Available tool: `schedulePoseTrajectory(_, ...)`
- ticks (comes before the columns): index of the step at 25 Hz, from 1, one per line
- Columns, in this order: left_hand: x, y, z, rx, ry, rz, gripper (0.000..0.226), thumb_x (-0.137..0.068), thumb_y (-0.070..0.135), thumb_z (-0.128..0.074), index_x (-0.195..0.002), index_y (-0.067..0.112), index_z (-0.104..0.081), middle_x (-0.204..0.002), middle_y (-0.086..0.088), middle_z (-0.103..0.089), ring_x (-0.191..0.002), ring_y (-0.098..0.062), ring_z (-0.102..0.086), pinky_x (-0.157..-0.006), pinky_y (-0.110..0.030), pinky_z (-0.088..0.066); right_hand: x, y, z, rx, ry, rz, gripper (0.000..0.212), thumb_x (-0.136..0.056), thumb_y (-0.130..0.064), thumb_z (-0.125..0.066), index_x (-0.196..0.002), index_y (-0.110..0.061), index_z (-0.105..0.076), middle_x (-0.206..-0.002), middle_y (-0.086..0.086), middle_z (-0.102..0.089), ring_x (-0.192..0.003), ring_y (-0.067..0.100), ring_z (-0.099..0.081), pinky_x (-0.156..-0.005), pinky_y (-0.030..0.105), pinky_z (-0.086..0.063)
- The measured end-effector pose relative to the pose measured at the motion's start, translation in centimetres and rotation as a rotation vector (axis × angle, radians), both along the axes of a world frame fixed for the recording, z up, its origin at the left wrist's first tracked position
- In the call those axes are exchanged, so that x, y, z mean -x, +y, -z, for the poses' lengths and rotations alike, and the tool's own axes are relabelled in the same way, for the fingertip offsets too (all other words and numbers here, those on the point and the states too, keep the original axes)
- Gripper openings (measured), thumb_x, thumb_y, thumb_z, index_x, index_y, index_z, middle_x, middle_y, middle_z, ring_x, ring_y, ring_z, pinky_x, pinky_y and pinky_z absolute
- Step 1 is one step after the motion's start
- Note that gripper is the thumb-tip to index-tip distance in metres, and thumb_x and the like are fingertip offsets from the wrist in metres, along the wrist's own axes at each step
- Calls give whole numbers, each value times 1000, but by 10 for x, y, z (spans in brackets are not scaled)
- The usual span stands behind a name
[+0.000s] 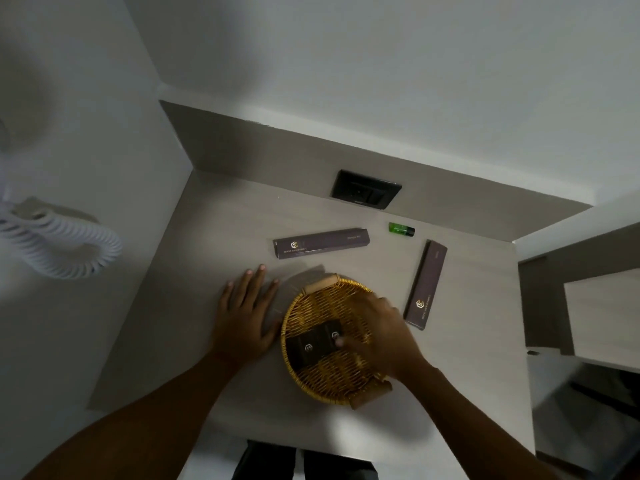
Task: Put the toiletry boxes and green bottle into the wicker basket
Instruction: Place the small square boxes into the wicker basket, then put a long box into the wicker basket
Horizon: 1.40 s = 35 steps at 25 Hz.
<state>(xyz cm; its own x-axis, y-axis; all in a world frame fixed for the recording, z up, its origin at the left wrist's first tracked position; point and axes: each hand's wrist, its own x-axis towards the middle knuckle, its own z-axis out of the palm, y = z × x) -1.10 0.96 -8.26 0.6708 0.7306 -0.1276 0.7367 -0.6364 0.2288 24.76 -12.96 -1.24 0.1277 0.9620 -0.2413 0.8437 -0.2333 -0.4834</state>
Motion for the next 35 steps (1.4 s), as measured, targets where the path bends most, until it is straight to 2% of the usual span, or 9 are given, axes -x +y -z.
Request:
schedulePoseTrajectory(3, 1, -2, 3, -4, -22, -8, 82, -85, 59, -44, -155, 24, -22, -166, -13, -14, -153, -33, -11, -118, -59, -19, -34, -12, -3, -174, -102, 651, 57, -84, -62, -54, -121, -19, -50, -122, 10, -54, -107, 28, -51, -81, 41, -47)
schedulePoseTrajectory(5, 3, -3, 3, -8, -24, -1, 82, -85, 59, -44, -156, 24, -21, -166, -13, -14, -153, -32, -10, -118, -59, -19, -48, -17, 4, -53, -175, 913, 71, -78, -67, -56, -122, -11, -48, -124, 20, -52, -112, 40, -48, -86, 51, -47)
schedulePoseTrajectory(8, 5, -2, 2, -11, -22, 0, 79, -88, 62, -39, -155, 24, -23, -166, -14, -16, -152, -33, -12, -118, -59, -19, -56, -17, 17, 145, -70, 950, 69, -76, -55, -71, -121, -7, -51, -121, 20, -53, -111, 41, -52, -87, 52, -49)
schedulePoseTrajectory(12, 3, -2, 1, -17, -26, -8, 82, -84, 59, -45, -155, 23, -24, -166, -13, -16, -152, -33, -13, -117, -60, -20, -87, -26, 7, 46, 50, 986, 43, -78, -30, -76, -112, -6, -64, -108, 21, -68, -95, 40, -64, -83, 46, -53)
schedulePoseTrajectory(16, 3, -3, 3, -7, -11, -22, 83, -84, 63, -40, -155, 25, -22, -166, -11, -13, -153, -31, -10, -118, -60, -20, -96, -60, -35, -7, 171, 772, 43, -81, -21, -75, -120, -12, -59, -111, 8, -62, -90, 28, -65, -76, 48, -58)
schedulePoseTrajectory(21, 3, -3, 2, -8, -13, -32, 88, -79, 60, -52, -155, 25, -22, -166, -10, -12, -153, -30, -10, -118, -59, -19, -80, -69, -76, 14, -57, 76, 53, -73, -4, -79, -120, -25, -64, -112, -8, -54, -99, 14, -52, -80, 19, -44)
schedulePoseTrajectory(24, 3, -3, -1, 3, -21, -35, 89, -79, 57, -55, -155, 26, -20, -167, -8, -10, -154, -28, -7, -120, -58, -16, -59, -53, -72, 48, -178, -173, 50, -76, -7, -77, -120, -29, -65, -119, -4, -58, -107, 18, -49, -85, 23, -44)
schedulePoseTrajectory(29, 3, -3, -4, 6, -71, -47, 83, -81, 57, -53, -154, 24, -28, -166, -10, -15, -153, -29, -11, -120, -58, -17, -48, -33, -51, 191, -275, -243, 43, -88, -25, -64, -128, -40, -55, -138, -12, -44, -124, 13, -36, -92, 20, -31)
schedulePoseTrajectory(35, 2, -2, -1, 2, -90, -33, 84, -81, 58, -55, -153, 23, -29, -165, -12, -20, -152, -32, -16, -117, -60, -22, -43, -25, -50, 219, -123, -222, 46, -83, -47, -62, -127, -42, -51, -133, -15, -48, -119, 12, -44, -91, 25, -38)
